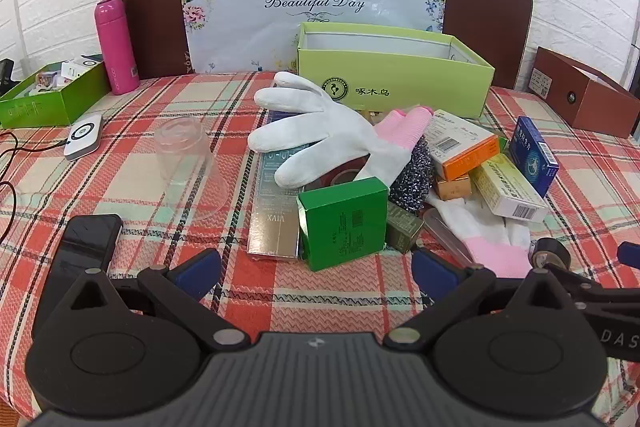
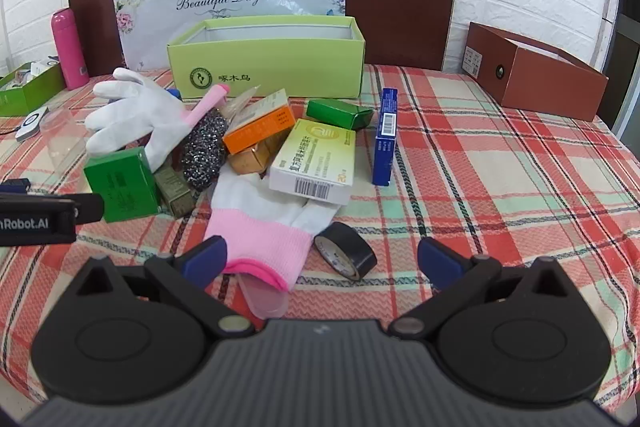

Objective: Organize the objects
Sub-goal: 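Move left tool to the green square box while right tool reaches the pink-cuffed glove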

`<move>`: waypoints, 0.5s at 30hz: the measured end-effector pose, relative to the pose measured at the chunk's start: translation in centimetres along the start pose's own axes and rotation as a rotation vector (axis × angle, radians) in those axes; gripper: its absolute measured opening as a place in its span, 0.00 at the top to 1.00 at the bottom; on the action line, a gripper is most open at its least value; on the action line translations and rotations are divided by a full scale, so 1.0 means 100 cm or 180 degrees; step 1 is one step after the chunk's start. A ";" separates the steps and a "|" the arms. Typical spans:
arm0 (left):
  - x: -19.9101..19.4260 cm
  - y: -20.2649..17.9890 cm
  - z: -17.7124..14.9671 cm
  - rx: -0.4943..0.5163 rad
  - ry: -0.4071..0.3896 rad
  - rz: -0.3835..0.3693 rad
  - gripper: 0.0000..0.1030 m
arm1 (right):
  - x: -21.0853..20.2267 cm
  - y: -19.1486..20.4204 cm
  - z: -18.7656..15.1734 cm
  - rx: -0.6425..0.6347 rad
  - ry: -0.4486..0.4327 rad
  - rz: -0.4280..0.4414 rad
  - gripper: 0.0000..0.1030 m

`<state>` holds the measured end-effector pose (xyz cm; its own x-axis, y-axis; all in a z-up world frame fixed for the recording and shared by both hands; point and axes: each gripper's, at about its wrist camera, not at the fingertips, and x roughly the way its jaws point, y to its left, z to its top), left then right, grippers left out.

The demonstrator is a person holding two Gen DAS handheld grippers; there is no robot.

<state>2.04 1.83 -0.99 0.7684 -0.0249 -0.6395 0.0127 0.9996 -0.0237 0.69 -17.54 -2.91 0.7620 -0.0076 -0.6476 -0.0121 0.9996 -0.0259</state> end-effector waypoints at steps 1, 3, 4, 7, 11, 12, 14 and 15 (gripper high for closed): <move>0.001 0.000 0.001 -0.0004 0.0005 -0.0004 0.00 | 0.001 0.000 0.000 0.0000 0.0004 0.0000 0.00; 0.002 0.000 0.001 0.0002 0.0007 -0.0003 0.00 | 0.002 0.000 0.001 -0.0003 0.0018 0.0000 0.00; 0.002 0.000 0.002 0.0006 0.0010 0.0000 0.00 | 0.003 0.000 0.001 -0.0003 0.0019 0.0000 0.00; 0.004 0.000 0.002 0.0009 0.0027 -0.0006 0.00 | 0.006 -0.001 0.002 -0.0003 0.0042 0.0002 0.00; 0.008 0.000 0.004 0.0002 0.0044 -0.0015 0.00 | 0.010 -0.001 0.003 -0.0012 0.0072 -0.0003 0.00; 0.008 0.000 0.005 0.0002 0.0044 -0.0012 0.00 | 0.011 -0.001 0.004 -0.0014 0.0076 -0.0002 0.00; 0.011 0.000 0.004 0.0010 0.0054 -0.0008 0.00 | 0.013 -0.001 0.004 -0.0013 0.0086 0.0001 0.00; 0.012 0.001 0.004 0.0014 0.0059 -0.0011 0.00 | 0.014 -0.001 0.004 -0.0016 0.0098 0.0004 0.00</move>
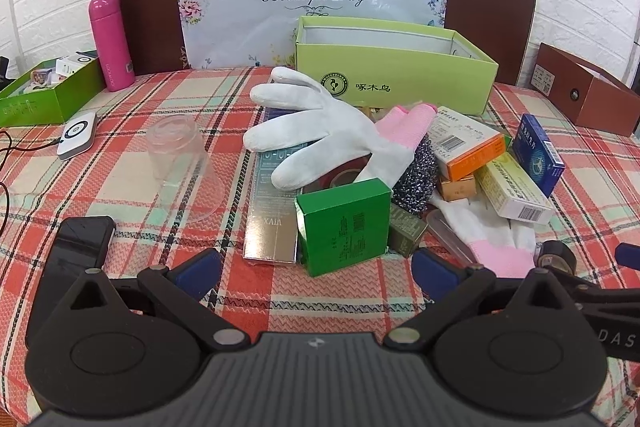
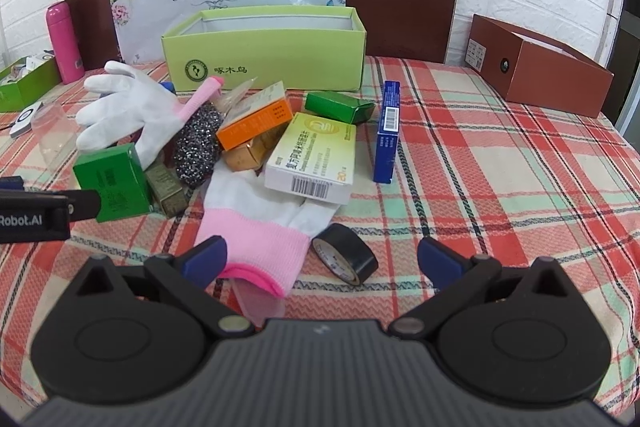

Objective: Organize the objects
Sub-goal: 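Move left tool to the green square box while right tool reaches the pink-cuffed glove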

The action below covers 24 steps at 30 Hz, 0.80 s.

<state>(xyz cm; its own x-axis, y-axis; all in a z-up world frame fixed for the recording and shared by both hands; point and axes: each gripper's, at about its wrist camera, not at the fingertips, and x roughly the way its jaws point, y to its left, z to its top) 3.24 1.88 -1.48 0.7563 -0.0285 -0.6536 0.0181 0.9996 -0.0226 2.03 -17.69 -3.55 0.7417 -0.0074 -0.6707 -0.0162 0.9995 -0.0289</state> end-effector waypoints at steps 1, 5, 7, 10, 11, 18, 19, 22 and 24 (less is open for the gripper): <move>0.001 0.001 -0.001 0.0003 -0.0005 -0.0013 0.00 | 0.001 -0.001 -0.001 -0.0003 0.0011 0.0002 0.00; 0.004 0.012 -0.003 -0.0012 -0.0091 -0.0141 0.00 | 0.007 -0.005 -0.006 -0.0044 0.0043 0.0135 0.00; 0.006 0.018 -0.002 0.0009 -0.0101 -0.0183 0.00 | 0.009 -0.008 -0.008 -0.0069 0.0065 0.0274 0.00; 0.010 0.029 0.003 -0.0110 -0.0010 -0.0315 0.00 | 0.015 -0.006 -0.009 -0.0070 0.0114 0.0433 0.00; 0.010 0.033 0.005 -0.0172 0.0008 -0.0403 0.00 | 0.015 -0.004 -0.008 -0.0082 0.0105 0.0480 0.00; 0.019 0.023 0.029 -0.0159 -0.0114 -0.0931 0.08 | 0.025 0.015 0.006 -0.0203 -0.0002 0.0808 0.00; 0.025 0.019 0.033 -0.0133 -0.0104 -0.0999 0.09 | 0.029 0.017 0.008 -0.0214 -0.0013 0.0795 0.00; 0.040 0.004 0.036 0.0088 -0.0050 -0.0982 0.17 | 0.045 0.018 0.010 -0.0170 0.0025 0.0776 0.09; 0.042 -0.002 0.031 0.0320 0.0058 -0.1009 0.47 | 0.050 0.011 0.006 -0.0098 0.0089 0.0735 0.24</move>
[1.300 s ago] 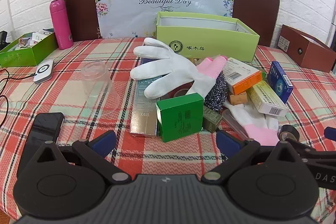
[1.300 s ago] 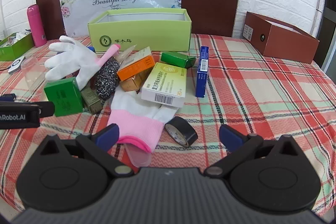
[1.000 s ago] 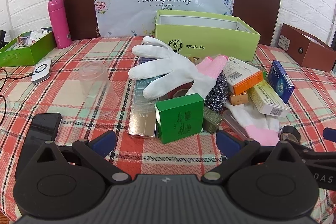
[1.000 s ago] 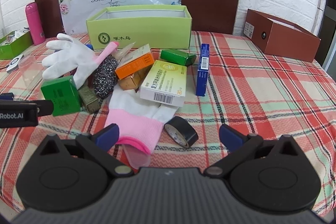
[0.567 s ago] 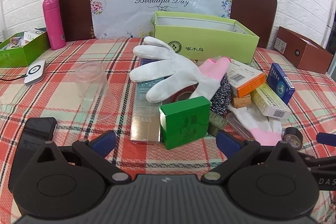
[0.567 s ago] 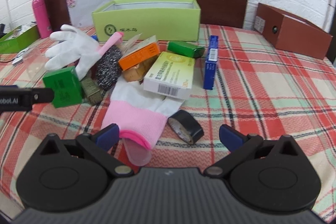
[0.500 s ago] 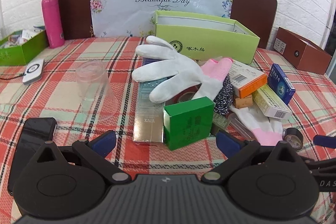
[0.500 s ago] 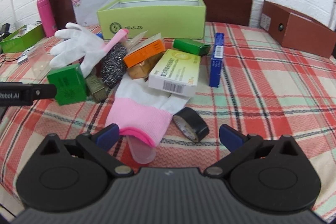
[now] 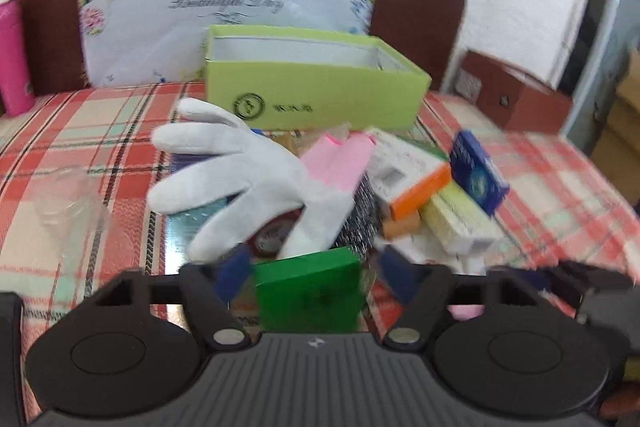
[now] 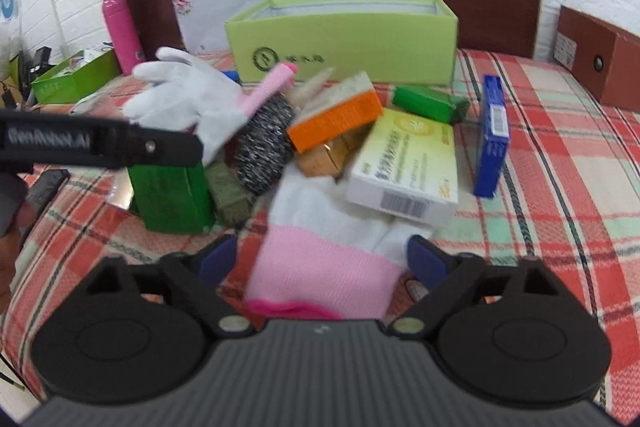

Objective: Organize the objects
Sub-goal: 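Close left tool on the green box while right tool grips the glove cuff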

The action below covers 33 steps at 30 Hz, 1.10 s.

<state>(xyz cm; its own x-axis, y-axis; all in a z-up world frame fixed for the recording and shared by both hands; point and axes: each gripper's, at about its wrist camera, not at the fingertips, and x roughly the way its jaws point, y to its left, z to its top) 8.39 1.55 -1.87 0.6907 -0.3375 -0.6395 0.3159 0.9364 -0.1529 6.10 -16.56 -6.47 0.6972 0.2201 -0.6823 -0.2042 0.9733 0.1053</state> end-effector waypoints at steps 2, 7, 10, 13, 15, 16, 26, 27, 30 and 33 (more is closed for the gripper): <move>0.003 0.003 -0.010 -0.0080 0.0292 -0.0333 0.53 | -0.002 -0.011 -0.005 0.0120 0.0047 0.0035 0.32; 0.016 0.002 -0.027 -0.0356 0.0365 -0.0248 0.43 | 0.000 -0.023 0.003 0.0286 0.0050 0.0125 0.34; 0.011 -0.002 -0.025 -0.0432 0.0430 -0.0389 0.40 | 0.015 -0.009 0.003 -0.0067 0.0211 0.0108 0.34; 0.001 -0.014 -0.028 -0.0055 0.0440 -0.0439 0.32 | 0.010 0.001 -0.002 -0.0338 0.0146 0.0016 0.55; 0.000 -0.019 -0.032 0.0108 0.0437 -0.0517 0.24 | 0.002 -0.005 -0.005 -0.0246 0.0113 0.0100 0.66; 0.001 -0.020 -0.032 0.0124 0.0447 -0.0589 0.24 | -0.002 -0.011 -0.006 -0.0197 0.0098 0.0162 0.70; 0.033 -0.052 -0.038 0.0685 0.0530 -0.0430 0.17 | -0.037 -0.038 -0.002 0.0084 0.0009 0.0208 0.90; 0.034 -0.054 -0.038 0.0734 0.0518 -0.0406 0.17 | -0.040 -0.037 -0.001 0.0113 -0.0023 0.0257 0.90; 0.035 -0.055 -0.039 0.0683 0.0507 -0.0309 0.25 | -0.056 -0.035 0.008 0.0161 -0.0237 0.0315 0.90; 0.031 -0.051 -0.038 0.0557 0.0489 -0.0327 0.30 | -0.074 -0.028 0.023 0.0057 -0.0455 0.0339 0.90</move>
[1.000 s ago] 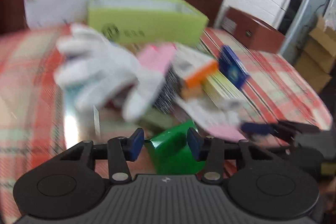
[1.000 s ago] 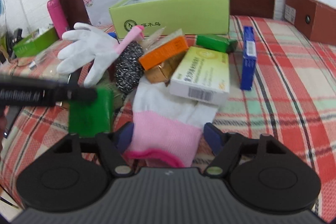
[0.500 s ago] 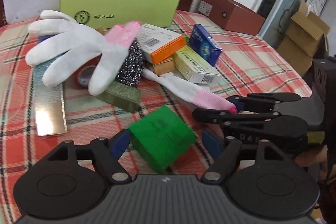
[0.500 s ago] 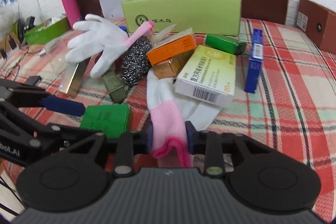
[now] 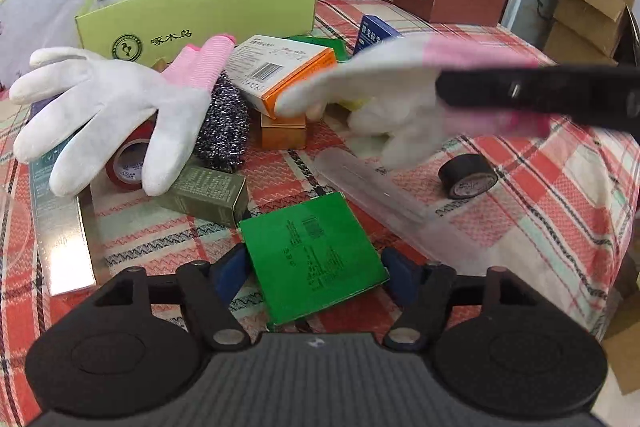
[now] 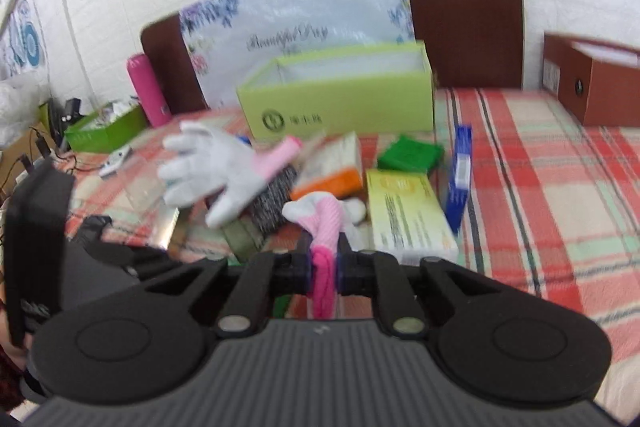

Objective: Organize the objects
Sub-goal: 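Close left tool on the green box while right tool grips the glove cuff, then carry the green box with left tool while right tool carries the glove to the lime box, then open left tool over the lime box while right tool releases the glove inside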

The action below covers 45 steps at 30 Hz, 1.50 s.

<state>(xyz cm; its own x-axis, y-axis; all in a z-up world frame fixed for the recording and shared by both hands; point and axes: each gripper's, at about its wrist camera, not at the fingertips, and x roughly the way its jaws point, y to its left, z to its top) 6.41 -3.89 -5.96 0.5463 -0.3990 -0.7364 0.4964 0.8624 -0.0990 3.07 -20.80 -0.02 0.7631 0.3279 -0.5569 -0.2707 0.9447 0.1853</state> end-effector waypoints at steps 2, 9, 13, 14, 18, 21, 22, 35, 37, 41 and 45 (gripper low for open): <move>-0.006 0.005 0.000 -0.0109 -0.0007 -0.0034 0.31 | -0.009 0.005 0.011 -0.0080 -0.0115 0.0003 0.90; -0.066 0.017 0.027 -0.0274 -0.0382 -0.0172 0.32 | -0.029 0.006 0.053 -0.0179 -0.0321 0.0115 0.90; -0.111 0.034 0.077 -0.0301 -0.0885 -0.0097 0.32 | -0.030 0.002 0.087 -0.0264 -0.0471 0.0151 0.90; -0.117 0.040 0.092 -0.0314 -0.0987 -0.0049 0.32 | -0.028 0.002 0.098 -0.0293 -0.0502 0.0155 0.90; -0.119 0.069 0.157 -0.0516 -0.1267 0.0136 0.31 | -0.005 0.003 0.145 -0.0444 -0.0648 0.0085 0.90; -0.092 0.091 0.199 -0.0742 -0.1280 0.0225 0.31 | 0.026 0.004 0.178 -0.0495 -0.0671 0.0089 0.90; -0.082 0.097 0.210 -0.0785 -0.1279 0.0282 0.31 | 0.038 0.004 0.186 -0.0529 -0.0682 0.0080 0.90; 0.052 0.159 0.268 -0.0716 -0.0822 0.0610 0.30 | 0.230 -0.024 0.204 -0.0533 -0.0096 0.0241 0.90; 0.062 0.165 0.266 -0.0678 -0.0815 0.0652 0.27 | 0.256 -0.030 0.199 -0.0500 0.0143 0.0238 0.87; 0.074 0.179 0.263 -0.0794 -0.0782 0.0792 0.11 | 0.282 -0.026 0.186 -0.0804 0.0362 -0.0278 0.16; 0.079 0.186 0.256 -0.0891 -0.0781 0.0910 0.07 | 0.276 -0.022 0.177 -0.1079 0.0254 -0.0415 0.09</move>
<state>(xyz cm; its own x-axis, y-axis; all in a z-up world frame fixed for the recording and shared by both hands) 37.25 1.04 3.56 0.7947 -0.1658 -0.5839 0.1200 0.9859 -0.1167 35.16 -13.64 -1.45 0.7594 0.1905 -0.6221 -0.3634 0.9173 -0.1627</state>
